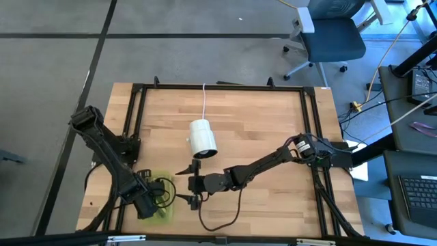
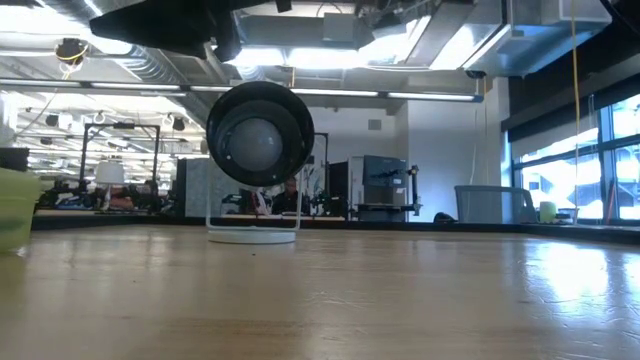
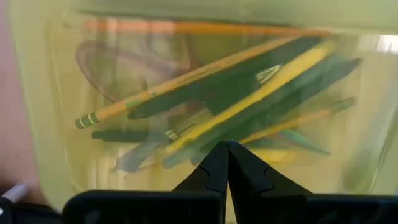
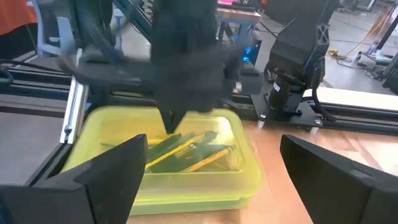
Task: Pick & place school supplies into a supply box
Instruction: Close the supply box
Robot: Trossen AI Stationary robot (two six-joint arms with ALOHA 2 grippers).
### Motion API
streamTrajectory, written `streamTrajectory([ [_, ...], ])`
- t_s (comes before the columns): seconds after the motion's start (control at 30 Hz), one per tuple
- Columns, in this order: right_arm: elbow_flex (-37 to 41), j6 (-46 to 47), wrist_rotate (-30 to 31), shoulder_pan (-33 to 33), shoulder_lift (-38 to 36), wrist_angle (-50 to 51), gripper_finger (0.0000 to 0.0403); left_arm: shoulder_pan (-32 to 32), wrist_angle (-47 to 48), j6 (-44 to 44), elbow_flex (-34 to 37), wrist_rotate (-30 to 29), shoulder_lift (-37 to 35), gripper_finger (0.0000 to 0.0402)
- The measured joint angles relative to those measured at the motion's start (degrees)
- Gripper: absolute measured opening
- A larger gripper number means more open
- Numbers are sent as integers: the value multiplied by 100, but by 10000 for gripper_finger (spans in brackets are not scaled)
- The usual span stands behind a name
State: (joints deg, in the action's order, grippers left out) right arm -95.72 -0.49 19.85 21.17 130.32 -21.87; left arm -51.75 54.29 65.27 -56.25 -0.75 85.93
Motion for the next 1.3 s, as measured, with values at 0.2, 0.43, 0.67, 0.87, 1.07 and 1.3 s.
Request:
streamTrajectory([
  [0.2,0,48,-233,0,0,24,369,11,-42,41,262,74,-12,1],
  [0.43,0,46,-246,-2,0,55,369,94,95,-366,273,-46,-13,2],
  [0.67,0,31,-251,-2,0,106,369,590,297,-1606,282,-207,-8,3],
  [0.87,0,30,-253,-4,-2,256,369,956,432,-2783,268,-131,166,1],
  [1.07,0,29,-253,-4,-2,422,369,1094,612,-3583,258,-103,350,2],
  [1.3,0,51,-251,-39,-2,433,369,1179,772,-3358,276,-162,203,5],
])
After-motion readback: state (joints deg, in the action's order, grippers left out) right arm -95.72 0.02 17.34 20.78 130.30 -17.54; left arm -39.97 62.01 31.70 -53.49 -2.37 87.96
